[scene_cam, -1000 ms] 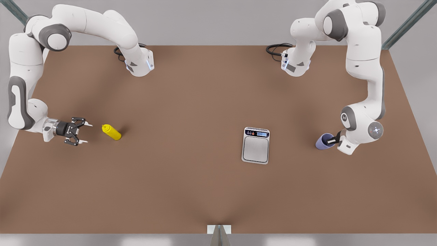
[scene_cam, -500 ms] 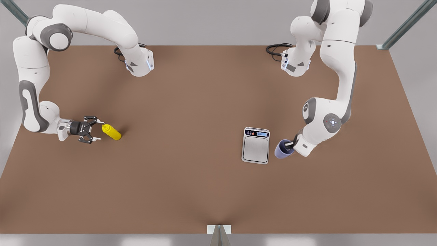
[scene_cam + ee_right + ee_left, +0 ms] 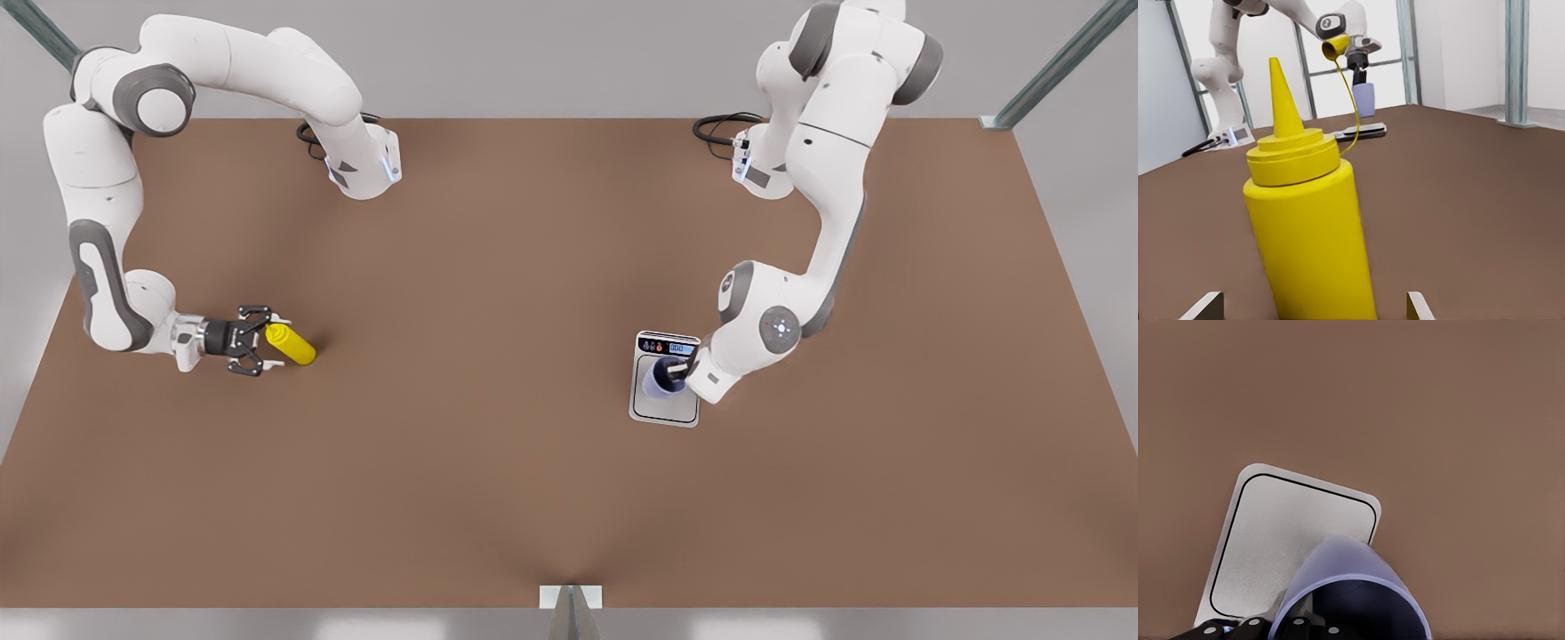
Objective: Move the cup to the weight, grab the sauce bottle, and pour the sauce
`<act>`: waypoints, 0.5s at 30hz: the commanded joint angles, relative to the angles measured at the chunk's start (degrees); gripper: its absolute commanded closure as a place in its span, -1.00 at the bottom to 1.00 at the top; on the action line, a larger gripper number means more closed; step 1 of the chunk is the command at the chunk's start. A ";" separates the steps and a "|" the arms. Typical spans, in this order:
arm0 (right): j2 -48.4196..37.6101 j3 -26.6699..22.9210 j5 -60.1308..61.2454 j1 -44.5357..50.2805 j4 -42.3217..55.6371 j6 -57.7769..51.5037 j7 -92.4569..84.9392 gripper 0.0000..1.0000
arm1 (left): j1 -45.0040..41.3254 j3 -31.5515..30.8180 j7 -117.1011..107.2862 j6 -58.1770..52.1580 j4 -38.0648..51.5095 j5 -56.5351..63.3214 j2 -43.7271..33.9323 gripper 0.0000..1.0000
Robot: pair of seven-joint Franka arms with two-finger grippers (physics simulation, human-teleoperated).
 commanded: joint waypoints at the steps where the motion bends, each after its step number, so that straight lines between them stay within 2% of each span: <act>1: 0.00 0.04 0.00 0.01 0.00 0.01 0.00 -1.00 | 0.00 -0.01 0.22 0.01 0.00 -4.15 0.00 0.57; 12: -0.53 0.04 2.02 3.44 -1.94 3.00 0.35 -1.00 | 1.32 1.13 0.22 0.01 0.00 -4.15 0.88 0.57; 13: -0.53 0.04 2.11 3.53 -1.94 3.00 0.44 -1.00 | 1.32 1.22 0.22 0.01 0.00 -4.15 0.97 0.19; 14: -0.62 0.04 2.81 4.23 -1.94 3.00 0.44 -1.00 | 1.32 1.22 0.22 0.01 0.00 -4.15 1.14 -0.54; 15: -0.62 0.04 2.90 4.41 -1.94 3.00 0.44 -1.00 | 1.32 1.22 0.22 0.01 0.00 -4.15 1.23 -1.00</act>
